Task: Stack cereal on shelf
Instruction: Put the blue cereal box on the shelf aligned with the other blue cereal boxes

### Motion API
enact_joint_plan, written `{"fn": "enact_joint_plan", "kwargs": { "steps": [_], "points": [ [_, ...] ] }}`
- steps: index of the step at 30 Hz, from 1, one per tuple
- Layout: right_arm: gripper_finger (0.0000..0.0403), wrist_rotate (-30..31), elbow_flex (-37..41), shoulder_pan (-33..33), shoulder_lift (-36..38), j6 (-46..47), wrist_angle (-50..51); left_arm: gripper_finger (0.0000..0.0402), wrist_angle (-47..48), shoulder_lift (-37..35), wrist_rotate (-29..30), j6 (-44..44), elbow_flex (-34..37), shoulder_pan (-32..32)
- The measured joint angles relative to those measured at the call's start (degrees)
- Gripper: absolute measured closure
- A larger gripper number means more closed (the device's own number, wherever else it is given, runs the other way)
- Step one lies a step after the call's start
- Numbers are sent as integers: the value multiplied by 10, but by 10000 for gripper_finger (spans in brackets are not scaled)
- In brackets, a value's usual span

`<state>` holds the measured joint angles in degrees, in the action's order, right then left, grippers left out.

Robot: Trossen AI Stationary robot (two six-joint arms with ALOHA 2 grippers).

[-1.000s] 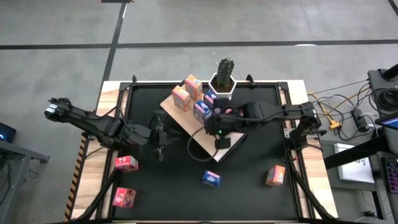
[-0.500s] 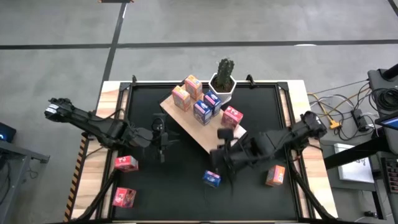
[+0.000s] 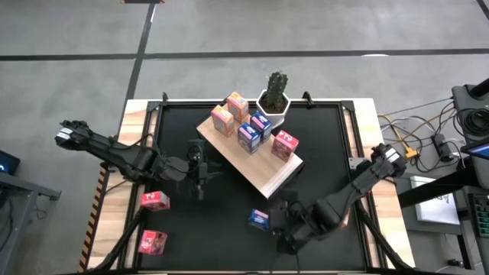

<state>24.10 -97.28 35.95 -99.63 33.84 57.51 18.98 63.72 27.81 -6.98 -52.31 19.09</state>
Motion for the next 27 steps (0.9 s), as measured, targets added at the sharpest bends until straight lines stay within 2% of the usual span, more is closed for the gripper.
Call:
{"fn": "enact_joint_plan", "kwargs": {
  "steps": [9,14,18,23,27],
  "points": [
    [393,56,101,55,0,84,-121,313,-1,0,-17,32,0,2],
    [374,95,129,64,0,97,-180,313,-24,2,-19,47,0,15],
    [333,113,146,64,0,98,-211,313,-38,14,-19,47,1,28],
    [260,149,164,64,0,116,-223,313,-46,25,-19,46,1,39],
    [198,150,177,64,0,145,-223,313,-50,26,-19,45,1,41]
  ]
}}
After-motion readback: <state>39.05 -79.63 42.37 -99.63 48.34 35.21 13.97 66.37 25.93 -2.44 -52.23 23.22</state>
